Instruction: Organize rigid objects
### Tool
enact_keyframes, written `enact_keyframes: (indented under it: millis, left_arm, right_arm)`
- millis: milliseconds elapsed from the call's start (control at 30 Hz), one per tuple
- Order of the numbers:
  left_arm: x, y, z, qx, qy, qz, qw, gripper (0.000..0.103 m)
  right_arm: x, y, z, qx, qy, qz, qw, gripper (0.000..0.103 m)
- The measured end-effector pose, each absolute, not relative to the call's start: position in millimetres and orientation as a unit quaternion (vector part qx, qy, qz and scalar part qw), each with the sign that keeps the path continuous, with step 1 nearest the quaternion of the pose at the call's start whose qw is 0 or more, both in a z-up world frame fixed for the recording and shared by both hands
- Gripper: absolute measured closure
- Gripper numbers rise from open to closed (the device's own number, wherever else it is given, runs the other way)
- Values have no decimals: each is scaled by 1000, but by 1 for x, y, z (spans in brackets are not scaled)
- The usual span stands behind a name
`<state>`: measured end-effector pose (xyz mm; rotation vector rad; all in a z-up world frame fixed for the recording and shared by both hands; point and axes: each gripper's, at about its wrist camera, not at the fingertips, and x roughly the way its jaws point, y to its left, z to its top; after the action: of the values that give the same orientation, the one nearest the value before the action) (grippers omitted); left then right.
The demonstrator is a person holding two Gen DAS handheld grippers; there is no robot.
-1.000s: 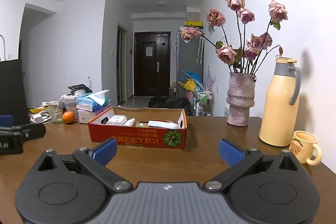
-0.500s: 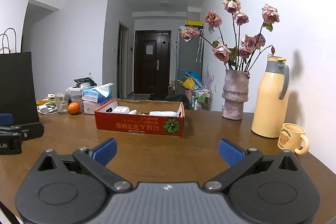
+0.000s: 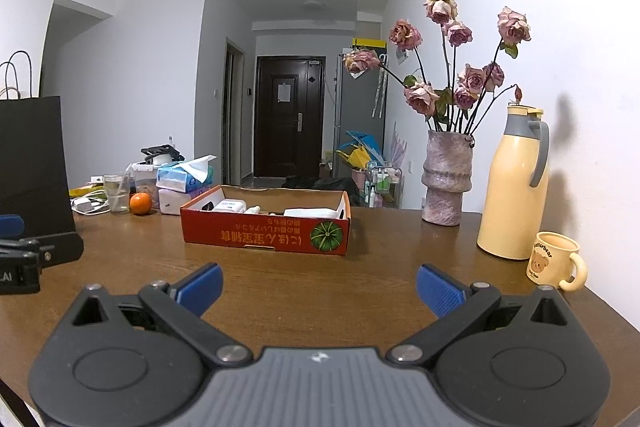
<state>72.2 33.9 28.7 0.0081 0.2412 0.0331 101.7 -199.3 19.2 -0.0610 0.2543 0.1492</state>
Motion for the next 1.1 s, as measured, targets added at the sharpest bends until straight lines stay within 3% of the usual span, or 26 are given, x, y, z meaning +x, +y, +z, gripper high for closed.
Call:
enact_keyframes:
  millis: [1100]
  left_arm:
    - [75,30,23,7,125,11,992,0]
  right_arm:
    - [109,-200,14,-34,138,70,987,0]
